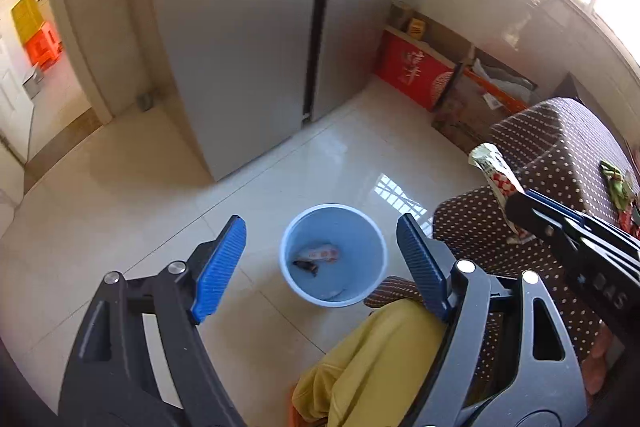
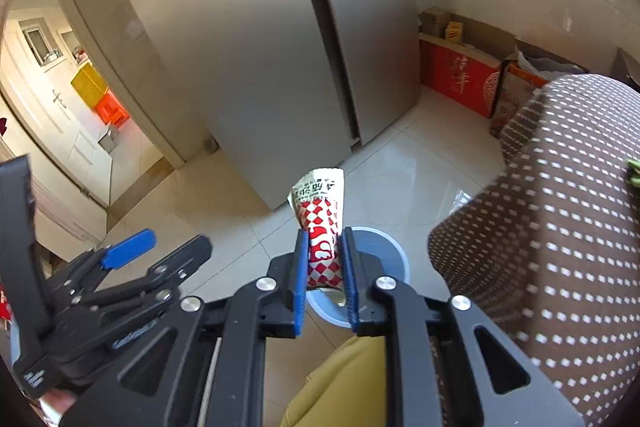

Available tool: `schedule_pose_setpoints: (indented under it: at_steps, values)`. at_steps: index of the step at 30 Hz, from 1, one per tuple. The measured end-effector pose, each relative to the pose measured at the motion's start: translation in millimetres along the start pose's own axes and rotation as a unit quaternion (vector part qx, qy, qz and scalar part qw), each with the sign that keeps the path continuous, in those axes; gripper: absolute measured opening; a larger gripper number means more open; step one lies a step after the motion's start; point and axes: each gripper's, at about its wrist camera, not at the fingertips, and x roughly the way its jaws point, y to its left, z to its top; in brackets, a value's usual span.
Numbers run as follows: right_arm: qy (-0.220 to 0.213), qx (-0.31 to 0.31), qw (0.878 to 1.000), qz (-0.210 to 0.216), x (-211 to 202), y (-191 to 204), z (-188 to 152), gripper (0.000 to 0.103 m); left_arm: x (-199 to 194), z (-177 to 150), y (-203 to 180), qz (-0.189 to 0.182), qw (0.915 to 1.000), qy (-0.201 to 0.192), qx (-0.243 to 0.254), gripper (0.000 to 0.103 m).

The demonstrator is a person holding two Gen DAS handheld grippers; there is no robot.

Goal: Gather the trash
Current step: 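Carry the bottle and wrapper over the blue bucket and release both, then grasp the red-and-white snack wrapper on the table with the right gripper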

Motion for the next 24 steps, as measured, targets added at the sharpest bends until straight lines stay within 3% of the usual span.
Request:
schedule_pose_setpoints:
  at_steps: [1, 3, 4, 6, 12, 24]
  values:
    - [-0.002, 0.001, 1.0, 0.004, 4.0, 3.1, 2.1, 0.02, -2.3, -0.7, 4.5, 0.004, 1.0, -0.001, -0.005, 0.077]
    - [-0.002, 0.002, 1.0, 0.002, 8.9, 6.2, 4.2, 0.051, -7.2, -1.5, 12.2, 0.011, 0.9998, -0.005, -0.013, 0.077]
    - [-0.004, 0.002, 1.0, -0.002, 9.3, 8.8, 4.3, 0.071, -10.4, -2.6, 16.0, 0.015, 0.9997, -0.006, -0.017, 0.077]
    - [-0.023, 0.0, 1.0, 0.001, 5.9, 12.9, 2.5, 0.072, -13.0, -4.5, 21.1, 0.021, 0.9995, -0.007, -0.021, 0.077]
    - [-0.018, -0.004, 1.0, 0.015, -1.6, 7.4, -2.0, 0.072, -15.6, -8.9, 20.7, 0.024, 0.9993, -0.001, -0.029, 0.077]
    - [-0.047, 0.022, 0.999, -0.001, -46.1, -38.5, -12.4, 0.072, -21.4, -10.1, -38.7, -0.008, 0.9999, -0.003, 0.014, 0.077]
